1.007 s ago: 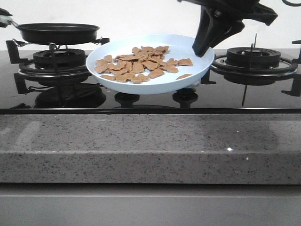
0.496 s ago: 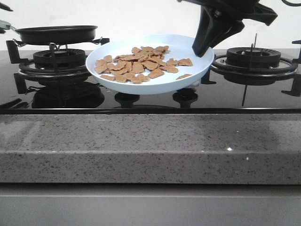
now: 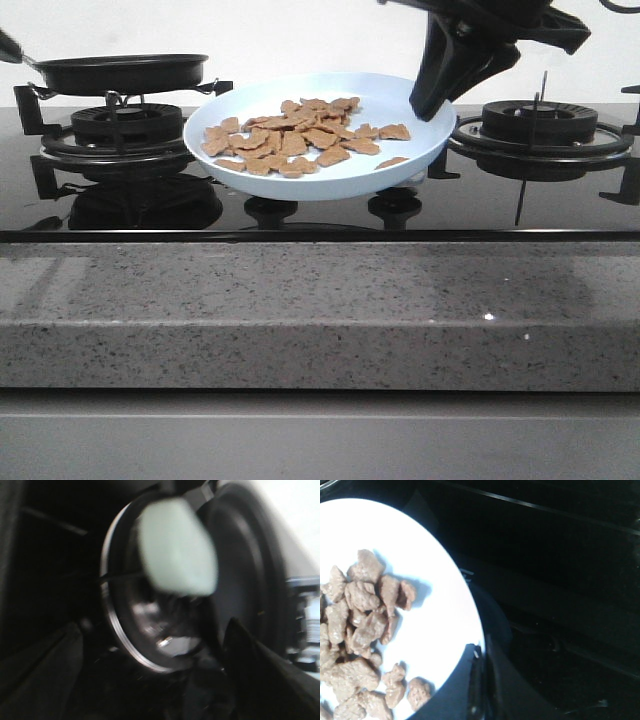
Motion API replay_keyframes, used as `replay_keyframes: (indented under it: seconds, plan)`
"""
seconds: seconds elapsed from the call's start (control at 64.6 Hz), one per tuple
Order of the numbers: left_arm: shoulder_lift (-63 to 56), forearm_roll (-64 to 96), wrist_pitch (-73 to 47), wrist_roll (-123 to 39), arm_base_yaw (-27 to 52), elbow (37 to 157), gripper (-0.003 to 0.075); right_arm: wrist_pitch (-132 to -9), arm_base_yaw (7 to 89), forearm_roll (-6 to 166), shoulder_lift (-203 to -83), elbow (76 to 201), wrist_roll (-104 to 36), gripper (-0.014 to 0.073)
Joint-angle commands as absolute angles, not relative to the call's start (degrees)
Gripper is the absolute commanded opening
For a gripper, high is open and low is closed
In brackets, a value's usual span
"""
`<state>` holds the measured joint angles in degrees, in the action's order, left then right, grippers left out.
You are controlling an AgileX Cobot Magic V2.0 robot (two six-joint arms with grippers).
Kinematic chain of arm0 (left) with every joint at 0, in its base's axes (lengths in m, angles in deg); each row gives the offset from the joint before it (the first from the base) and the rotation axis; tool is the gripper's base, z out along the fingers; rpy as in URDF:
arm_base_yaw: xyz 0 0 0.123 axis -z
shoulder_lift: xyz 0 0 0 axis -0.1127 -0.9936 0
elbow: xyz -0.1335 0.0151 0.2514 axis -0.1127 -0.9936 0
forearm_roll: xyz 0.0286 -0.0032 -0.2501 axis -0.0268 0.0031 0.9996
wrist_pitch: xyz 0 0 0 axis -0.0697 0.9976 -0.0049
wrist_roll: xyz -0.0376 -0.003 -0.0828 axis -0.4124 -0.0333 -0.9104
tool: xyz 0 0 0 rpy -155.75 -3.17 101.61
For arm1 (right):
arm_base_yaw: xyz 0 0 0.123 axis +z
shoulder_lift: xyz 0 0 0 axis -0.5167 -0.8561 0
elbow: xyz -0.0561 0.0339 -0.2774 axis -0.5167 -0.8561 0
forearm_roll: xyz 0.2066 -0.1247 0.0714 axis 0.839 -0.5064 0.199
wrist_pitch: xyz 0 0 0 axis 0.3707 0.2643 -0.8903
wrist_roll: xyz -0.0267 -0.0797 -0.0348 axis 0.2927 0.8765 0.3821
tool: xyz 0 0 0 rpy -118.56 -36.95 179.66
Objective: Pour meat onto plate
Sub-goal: 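Lower the pan onto the burner and open the left gripper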
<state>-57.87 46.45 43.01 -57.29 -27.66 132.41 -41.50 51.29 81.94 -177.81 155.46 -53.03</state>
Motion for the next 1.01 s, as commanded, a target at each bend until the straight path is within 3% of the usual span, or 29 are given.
replay_keyframes:
  seconds: [0.0,0.124,0.356,0.682,0.991]
  plan:
    - [-53.5,46.8,46.7,-58.5,-27.0,134.3,0.0562,-44.4,51.2,83.0,-174.7,157.1,-52.5,-0.0060]
    - [-52.0,46.7,46.7,-58.7,-26.5,134.3,0.0451,-44.4,51.2,83.0,-174.7,157.1,-52.5,-0.0060]
    - [-49.5,46.7,46.7,-58.7,-24.4,134.3,-0.0015,-44.4,51.2,83.0,-174.7,157.1,-52.5,-0.0060]
    - [-43.7,45.1,45.4,-58.7,-19.9,133.6,-0.0020,-44.4,51.2,83.0,-174.7,157.1,-52.5,-0.0060]
    - [-26.4,14.0,28.3,-68.4,-5.9,129.3,-0.0020,-44.4,51.2,83.0,-174.7,157.1,-52.5,-0.0060]
